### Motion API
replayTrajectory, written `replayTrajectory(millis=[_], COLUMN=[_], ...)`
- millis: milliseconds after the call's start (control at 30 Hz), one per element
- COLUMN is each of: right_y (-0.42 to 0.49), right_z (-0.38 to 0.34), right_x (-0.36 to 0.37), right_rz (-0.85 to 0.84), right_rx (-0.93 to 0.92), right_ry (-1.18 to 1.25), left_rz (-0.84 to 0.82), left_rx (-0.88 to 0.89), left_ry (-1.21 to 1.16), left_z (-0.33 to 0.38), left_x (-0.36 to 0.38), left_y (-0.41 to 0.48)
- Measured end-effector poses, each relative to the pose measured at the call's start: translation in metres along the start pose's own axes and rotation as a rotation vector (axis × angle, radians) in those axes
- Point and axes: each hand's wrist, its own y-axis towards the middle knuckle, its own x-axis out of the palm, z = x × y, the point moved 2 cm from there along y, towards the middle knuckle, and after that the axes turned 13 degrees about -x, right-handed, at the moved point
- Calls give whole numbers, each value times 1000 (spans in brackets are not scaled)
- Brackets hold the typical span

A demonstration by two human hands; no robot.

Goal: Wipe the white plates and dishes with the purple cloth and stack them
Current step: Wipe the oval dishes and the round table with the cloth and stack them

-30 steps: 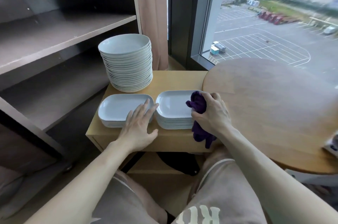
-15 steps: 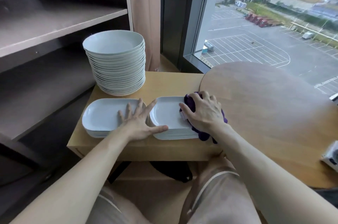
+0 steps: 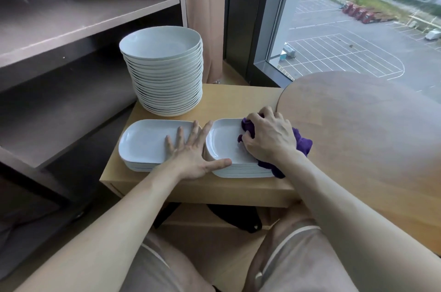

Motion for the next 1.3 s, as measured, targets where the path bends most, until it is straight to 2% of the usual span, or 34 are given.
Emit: replayTrajectory(millis=[300,533,833,1000,1200,1300], right_y=[14,-5,-23,-30,-32,-20], right_z=[-67,-56,-46,-27,2,14], right_x=[4,-4,0,4,2,-2], right_rz=[-57,-138,0,41,34,20], right_rx=[-242,-339,-199,-151,6,165], right_ry=[173,291,300,151,-77,-49], left_rz=[-10,-14,-4,9,8,2], left_rx=[6,10,-6,-6,-10,-12], left_ry=[31,4,-9,-16,-38,-46], left_z=[2,3,1,2,3,4], left_x=[-3,0,1,-1,-6,-6], left_y=[1,0,0,-3,-8,-9])
